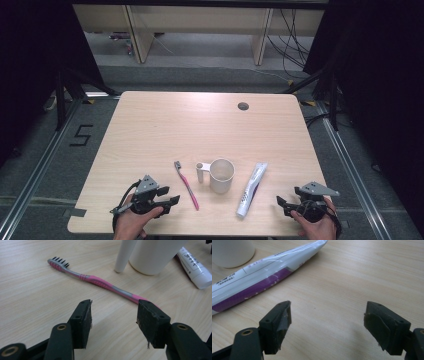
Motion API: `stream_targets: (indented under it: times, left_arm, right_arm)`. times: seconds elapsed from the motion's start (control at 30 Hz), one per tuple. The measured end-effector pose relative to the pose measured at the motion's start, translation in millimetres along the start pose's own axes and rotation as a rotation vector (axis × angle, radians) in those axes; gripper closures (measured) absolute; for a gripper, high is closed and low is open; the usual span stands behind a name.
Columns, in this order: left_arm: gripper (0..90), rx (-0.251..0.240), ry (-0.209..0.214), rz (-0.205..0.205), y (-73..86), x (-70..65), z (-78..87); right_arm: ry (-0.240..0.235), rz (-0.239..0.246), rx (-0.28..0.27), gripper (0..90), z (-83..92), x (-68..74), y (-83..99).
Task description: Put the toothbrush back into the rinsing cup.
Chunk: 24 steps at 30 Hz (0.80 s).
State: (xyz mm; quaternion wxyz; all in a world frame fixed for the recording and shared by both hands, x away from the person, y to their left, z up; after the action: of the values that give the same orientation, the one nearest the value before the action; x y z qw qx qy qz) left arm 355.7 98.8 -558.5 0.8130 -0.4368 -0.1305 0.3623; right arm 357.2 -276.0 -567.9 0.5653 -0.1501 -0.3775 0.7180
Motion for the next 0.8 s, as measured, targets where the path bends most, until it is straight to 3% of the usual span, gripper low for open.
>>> stream_targets:
  times: [0.03,0.13,0.17,0.2,0.23,0.3,0.33,0.37,0.4,0.6,0.8]
  left_arm:
    - [45.1,0.004,0.008,-0.004,-3.0,-3.5,-3.9]
    - [45.1,0.038,0.009,-0.035,-3.4,-7.2,-9.7]
    - [45.1,0.039,0.006,-0.038,-3.7,-7.8,-12.0]
    - [45.1,0.033,0.006,-0.02,-4.5,-10.0,-13.6]
    - [45.1,0.05,0.009,-0.04,-3.2,-9.5,-14.4]
    - [45.1,0.058,0.003,-0.034,-3.2,-9.4,-16.1]
    - [45.2,0.039,0.007,-0.015,-5.6,-12.1,-17.7]
    - [45.4,0.06,0.01,-0.039,-4.7,-11.0,-16.9]
    - [45.6,0.052,0.008,-0.029,-6.4,-12.0,-18.5]
    - [46.8,0.076,0.001,-0.06,-11.9,-14.9,-26.1]
    - [49.3,0.087,-0.004,-0.057,-16.3,-16.1,-33.3]
  right_arm:
    - [0.014,0.027,-0.008,22.9,-0.3,-3.6,-1.2]
    - [0.007,-0.001,-0.012,23.0,1.8,-2.4,-0.7]
    - [0.009,0.027,-0.011,23.0,1.7,-5.2,-1.7]
    - [0.007,0.023,-0.01,23.1,1.4,-4.5,-1.4]
    - [0.0,0.028,-0.014,23.2,0.3,-4.0,-1.8]
    - [0.003,-0.011,0.001,23.2,1.3,-1.0,1.4]
    - [-0.001,-0.008,0.005,23.2,1.4,-0.4,1.7]
    - [-0.002,-0.009,0.004,23.2,1.5,-0.2,1.5]
    - [0.002,-0.002,-0.005,23.3,1.3,-1.0,0.3]
    - [0.003,0.0,-0.013,23.3,1.6,-2.0,-0.5]
    - [-0.004,-0.006,-0.006,23.3,1.7,-1.4,0.5]
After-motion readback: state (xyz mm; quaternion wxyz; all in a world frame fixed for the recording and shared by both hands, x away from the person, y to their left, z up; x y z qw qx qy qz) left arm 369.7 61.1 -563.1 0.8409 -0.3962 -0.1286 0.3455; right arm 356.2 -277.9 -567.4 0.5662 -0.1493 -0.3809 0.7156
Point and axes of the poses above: each handheld gripper's, and its own axes: z roughly backward along the jaws, y roughly out of its underside, x roughly to its left, the point moved 10 cm from there along -z, roughly forward along the jaws, and after that the axes turned 9 degrees about -z, right-handed, at the moved point
